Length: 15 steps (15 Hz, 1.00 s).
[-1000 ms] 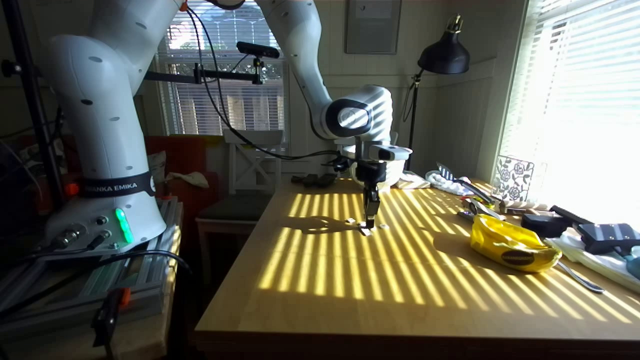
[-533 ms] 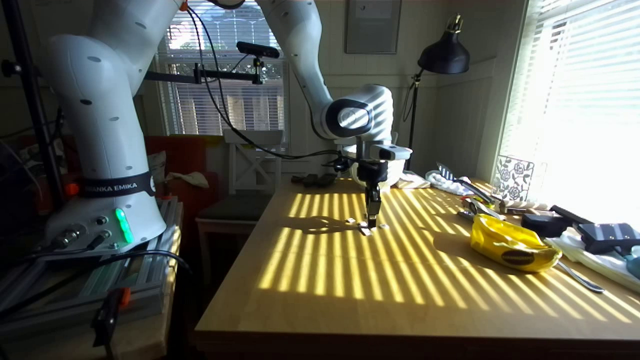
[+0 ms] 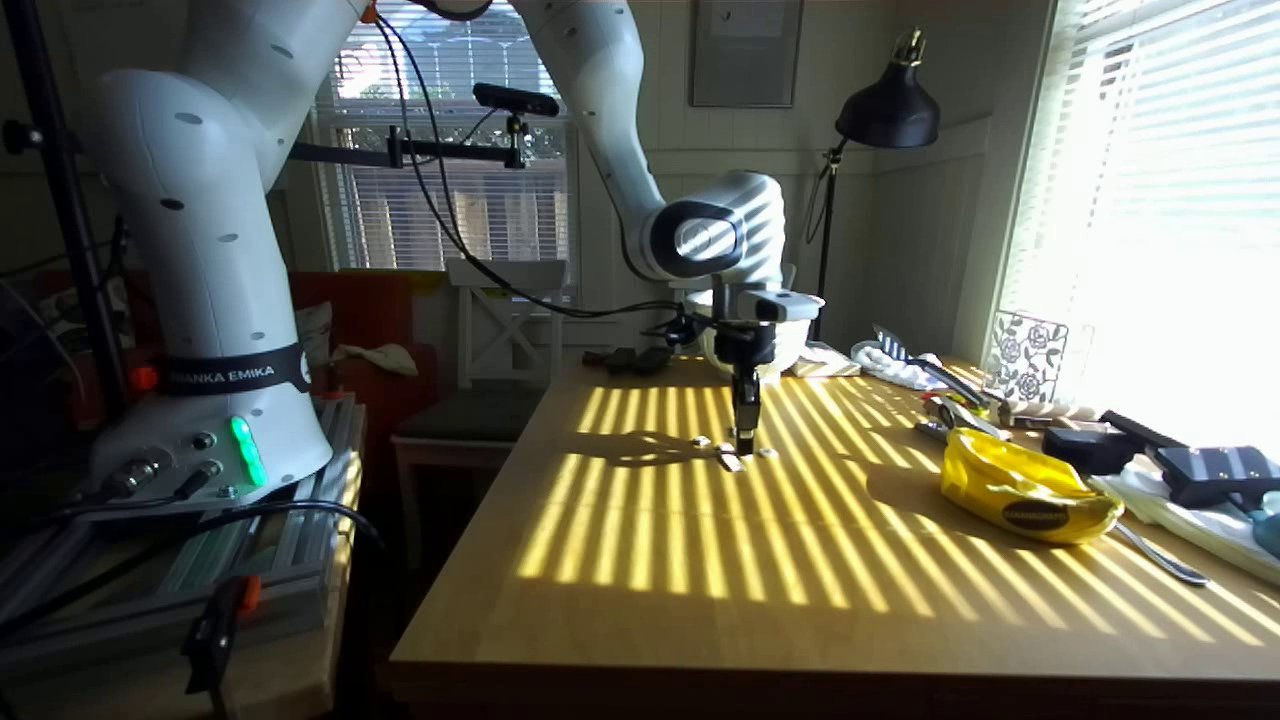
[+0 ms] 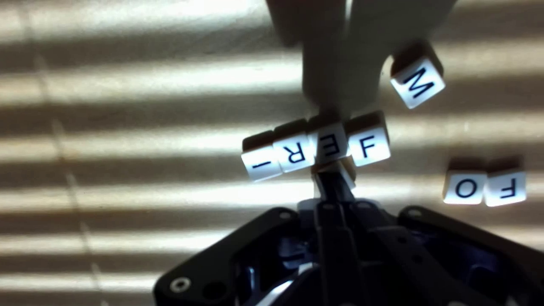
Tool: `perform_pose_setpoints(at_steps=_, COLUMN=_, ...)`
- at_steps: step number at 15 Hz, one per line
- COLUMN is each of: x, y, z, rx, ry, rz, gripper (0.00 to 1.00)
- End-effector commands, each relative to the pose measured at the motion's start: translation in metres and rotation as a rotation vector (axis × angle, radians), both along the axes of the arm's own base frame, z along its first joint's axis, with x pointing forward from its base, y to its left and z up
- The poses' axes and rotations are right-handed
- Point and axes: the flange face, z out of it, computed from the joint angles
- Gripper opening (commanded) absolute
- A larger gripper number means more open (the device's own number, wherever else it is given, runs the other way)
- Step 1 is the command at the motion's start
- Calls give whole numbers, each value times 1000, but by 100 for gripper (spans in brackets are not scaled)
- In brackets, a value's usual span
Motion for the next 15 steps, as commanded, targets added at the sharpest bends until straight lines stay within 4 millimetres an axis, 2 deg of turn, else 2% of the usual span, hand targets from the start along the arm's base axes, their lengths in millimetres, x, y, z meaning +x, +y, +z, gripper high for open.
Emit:
perform_pose_setpoints(at_steps=1, x=4, y=6, z=-7, rx=9, ry=-13, rz=-33, gripper=0)
perform_pose_setpoints(at_steps=11, x=17, y=48, z=-6, rx=-30, ry=-20, rz=151, gripper=0)
perform_pose_setpoints(at_steps=15, x=17, y=51, z=-8, rx=-68, ry=1, rz=244, gripper=0)
